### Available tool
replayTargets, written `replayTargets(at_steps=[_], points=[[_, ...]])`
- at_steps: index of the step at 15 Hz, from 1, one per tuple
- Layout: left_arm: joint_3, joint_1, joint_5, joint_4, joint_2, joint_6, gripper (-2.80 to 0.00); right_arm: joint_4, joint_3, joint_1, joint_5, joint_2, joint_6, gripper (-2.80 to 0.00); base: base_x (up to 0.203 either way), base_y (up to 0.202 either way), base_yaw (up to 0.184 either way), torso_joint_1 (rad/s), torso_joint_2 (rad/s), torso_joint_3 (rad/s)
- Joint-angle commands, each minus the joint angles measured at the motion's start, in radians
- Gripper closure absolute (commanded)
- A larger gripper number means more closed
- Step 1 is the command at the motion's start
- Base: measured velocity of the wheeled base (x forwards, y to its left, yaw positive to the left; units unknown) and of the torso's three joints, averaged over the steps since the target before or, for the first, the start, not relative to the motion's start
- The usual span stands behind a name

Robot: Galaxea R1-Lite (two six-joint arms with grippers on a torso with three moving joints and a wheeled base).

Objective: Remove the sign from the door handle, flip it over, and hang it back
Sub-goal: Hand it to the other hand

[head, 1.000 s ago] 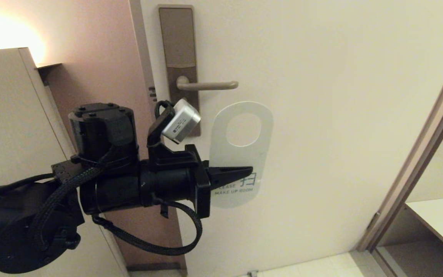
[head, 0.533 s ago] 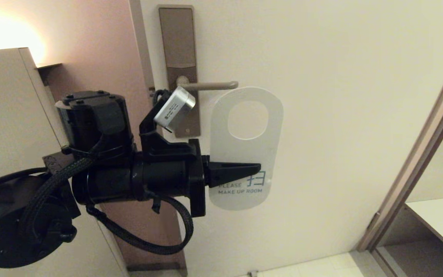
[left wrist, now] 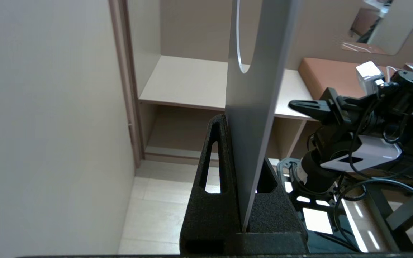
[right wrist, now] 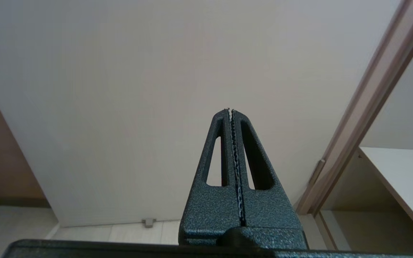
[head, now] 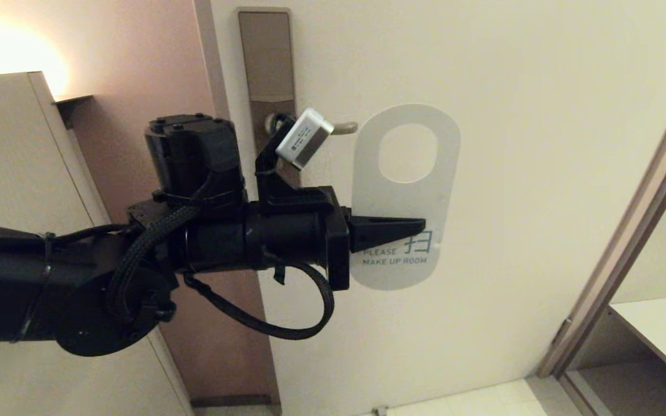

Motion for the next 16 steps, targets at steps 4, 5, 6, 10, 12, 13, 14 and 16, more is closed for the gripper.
replayTargets(at_steps=[4,5,6,10,12,13,14,16], points=[[-0.020,-0.003,-0.003,-0.004,0.030,0.000,0.00,0.116,-0.119,0.000,-0.001,0.001,0.009,0.00,0.000,0.000,0.000,0.000,0.00,0.000],[-0.020,-0.002,-0.003,-0.004,0.030,0.000,0.00,0.164,-0.158,0.000,-0.001,0.002,0.013,0.00,0.000,0.000,0.000,0.000,0.00,0.000],[-0.022,-0.002,-0.005,-0.004,0.030,0.000,0.00,0.215,-0.196,0.000,0.000,0.005,0.015,0.00,0.000,0.000,0.000,0.000,0.00,0.000],[-0.052,-0.002,-0.005,-0.004,0.049,-0.002,0.00,0.246,-0.281,0.006,0.008,0.154,0.016,0.00,0.000,0.000,0.000,0.000,0.00,0.000],[-0.085,-0.002,-0.007,-0.004,0.060,-0.017,0.00,0.245,-0.337,0.030,0.012,0.274,0.016,0.00,0.000,0.000,0.000,0.000,0.00,0.000],[-0.096,-0.002,-0.007,-0.004,0.062,-0.032,0.00,0.244,-0.364,0.042,0.022,0.328,0.016,0.00,0.000,0.000,0.000,0.000,0.00,0.000],[-0.103,0.000,-0.014,-0.004,0.067,-0.039,0.00,0.243,-0.387,0.048,0.037,0.373,0.016,0.00,0.000,0.000,0.000,0.000,0.00,0.000],[-0.116,0.006,-0.040,-0.006,0.080,-0.040,0.00,0.243,-0.425,0.053,0.107,0.453,0.017,0.00,0.000,0.000,0.000,0.000,0.00,0.000]])
